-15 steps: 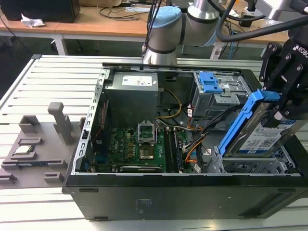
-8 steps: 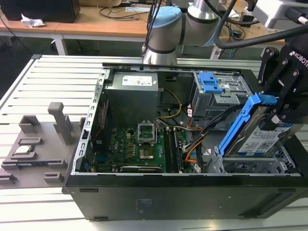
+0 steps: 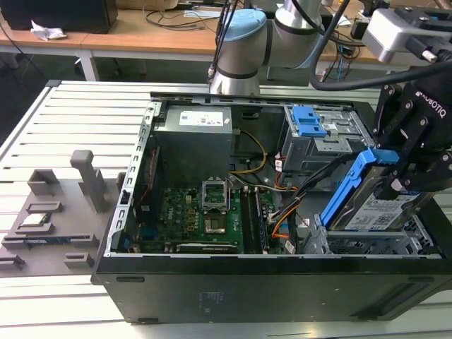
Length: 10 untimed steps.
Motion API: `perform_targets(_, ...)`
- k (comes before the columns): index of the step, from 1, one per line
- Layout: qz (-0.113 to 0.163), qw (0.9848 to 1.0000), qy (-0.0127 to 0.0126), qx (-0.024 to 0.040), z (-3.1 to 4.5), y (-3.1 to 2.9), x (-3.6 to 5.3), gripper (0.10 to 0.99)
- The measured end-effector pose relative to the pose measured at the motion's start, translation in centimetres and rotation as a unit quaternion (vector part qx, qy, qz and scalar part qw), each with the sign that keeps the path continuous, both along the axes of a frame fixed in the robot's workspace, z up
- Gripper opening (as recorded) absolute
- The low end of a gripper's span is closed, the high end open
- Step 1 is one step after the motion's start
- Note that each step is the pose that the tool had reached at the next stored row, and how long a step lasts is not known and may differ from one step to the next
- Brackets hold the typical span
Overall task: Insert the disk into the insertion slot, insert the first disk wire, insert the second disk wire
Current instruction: 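Insert the disk into the insertion slot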
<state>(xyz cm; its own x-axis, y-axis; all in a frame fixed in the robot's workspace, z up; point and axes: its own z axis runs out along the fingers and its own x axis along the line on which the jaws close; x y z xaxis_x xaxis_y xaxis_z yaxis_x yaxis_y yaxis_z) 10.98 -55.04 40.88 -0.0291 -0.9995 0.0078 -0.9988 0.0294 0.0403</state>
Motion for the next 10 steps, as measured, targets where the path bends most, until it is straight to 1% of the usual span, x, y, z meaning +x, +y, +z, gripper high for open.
perform_targets(4,0.000,1.0000,0.0000,0.0000,-0.32,0.00,0.00,0.365)
perform_targets(7,0.000,1.0000,0.0000,0.0000,-0.84,0.00,0.00,0.365)
perform_targets(10,0.000,1.0000,0.0000,-0.0001,-0.85,0.00,0.00,0.365)
